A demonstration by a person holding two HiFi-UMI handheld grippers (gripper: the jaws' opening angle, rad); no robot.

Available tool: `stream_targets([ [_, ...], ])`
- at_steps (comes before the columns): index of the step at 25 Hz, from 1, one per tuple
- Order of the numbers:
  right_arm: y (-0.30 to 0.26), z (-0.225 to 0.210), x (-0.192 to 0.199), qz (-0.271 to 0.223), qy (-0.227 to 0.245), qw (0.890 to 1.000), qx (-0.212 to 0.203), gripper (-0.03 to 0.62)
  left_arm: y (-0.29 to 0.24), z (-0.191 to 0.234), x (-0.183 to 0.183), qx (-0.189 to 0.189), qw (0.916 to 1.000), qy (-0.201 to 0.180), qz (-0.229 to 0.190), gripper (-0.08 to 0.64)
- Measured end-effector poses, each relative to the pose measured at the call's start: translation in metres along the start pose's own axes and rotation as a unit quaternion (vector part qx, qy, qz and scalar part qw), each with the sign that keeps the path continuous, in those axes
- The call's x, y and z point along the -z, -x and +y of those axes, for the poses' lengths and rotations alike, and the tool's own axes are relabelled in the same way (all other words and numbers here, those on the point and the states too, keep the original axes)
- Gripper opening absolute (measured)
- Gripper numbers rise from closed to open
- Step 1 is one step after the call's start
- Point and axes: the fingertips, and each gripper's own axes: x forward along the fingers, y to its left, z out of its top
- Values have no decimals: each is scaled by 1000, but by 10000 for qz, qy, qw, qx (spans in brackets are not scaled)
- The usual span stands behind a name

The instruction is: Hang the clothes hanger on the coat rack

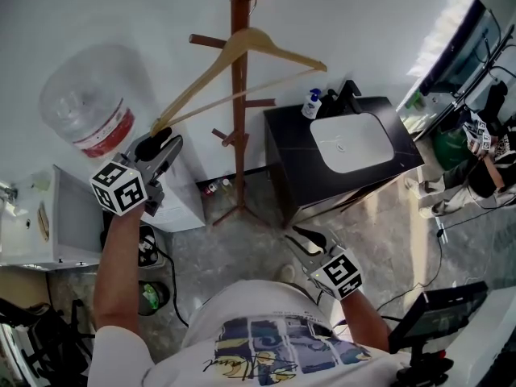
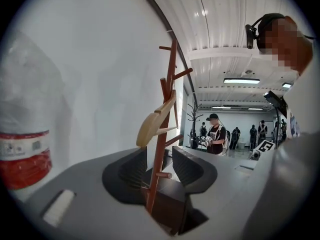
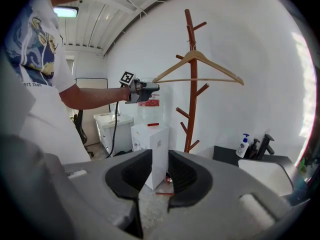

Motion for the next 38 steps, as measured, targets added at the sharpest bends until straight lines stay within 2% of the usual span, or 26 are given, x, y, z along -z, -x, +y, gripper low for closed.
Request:
stream_targets([
  [8, -4, 5, 0, 11, 4, 10000, -40, 101, 36, 7, 35, -535, 9984, 66, 157, 176],
  [11, -3, 6, 0, 58, 10, 10000, -37, 101, 44, -8, 56, -584, 9979, 158, 229, 166],
  [14, -8, 14, -2, -50, 29, 10000, -52, 101, 52, -33, 95, -532, 9970, 254, 496, 152],
  [17, -15, 24, -6, -113, 69, 9999, -93, 101, 58, -66, 126, -367, 9964, 241, 732, 138],
  [21, -17, 36, -4, -86, 70, 9999, -66, 99, 62, -127, 156, 119, 9950, 211, 974, 120],
  [25, -16, 49, -10, -112, 77, 9999, -76, 97, 62, -178, 168, 669, 9906, 297, 1152, 109],
  [28, -14, 59, -13, -98, 108, 9999, -42, 86, 63, -209, 171, 995, 9861, 157, 1321, 97],
  [33, -12, 71, -17, -190, 219, 9996, -11, 66, 68, -238, 165, 1293, 9834, -53, 1270, 61],
  [38, -4, 85, -16, -257, 252, 9992, 146, 17, 78, -251, 168, 1497, 9799, -134, 1314, 47],
])
